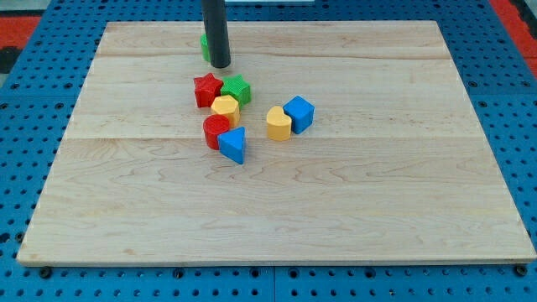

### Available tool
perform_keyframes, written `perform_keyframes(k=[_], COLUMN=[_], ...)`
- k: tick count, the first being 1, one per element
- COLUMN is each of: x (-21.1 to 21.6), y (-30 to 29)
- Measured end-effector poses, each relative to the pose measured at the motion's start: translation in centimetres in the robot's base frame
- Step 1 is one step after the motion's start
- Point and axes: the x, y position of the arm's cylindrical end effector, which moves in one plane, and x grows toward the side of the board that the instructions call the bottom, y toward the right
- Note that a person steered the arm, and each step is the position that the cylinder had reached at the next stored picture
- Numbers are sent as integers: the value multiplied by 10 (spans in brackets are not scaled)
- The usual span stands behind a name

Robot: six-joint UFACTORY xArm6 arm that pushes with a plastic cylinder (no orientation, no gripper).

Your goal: Slide the green circle to the top center

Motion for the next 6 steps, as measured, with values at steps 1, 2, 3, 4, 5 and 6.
perform_keyframes(k=[1,2,3,4,5,6], x=[-13,-14,-36,-33,-34,-36], y=[-41,-96,-72,29,51,51])
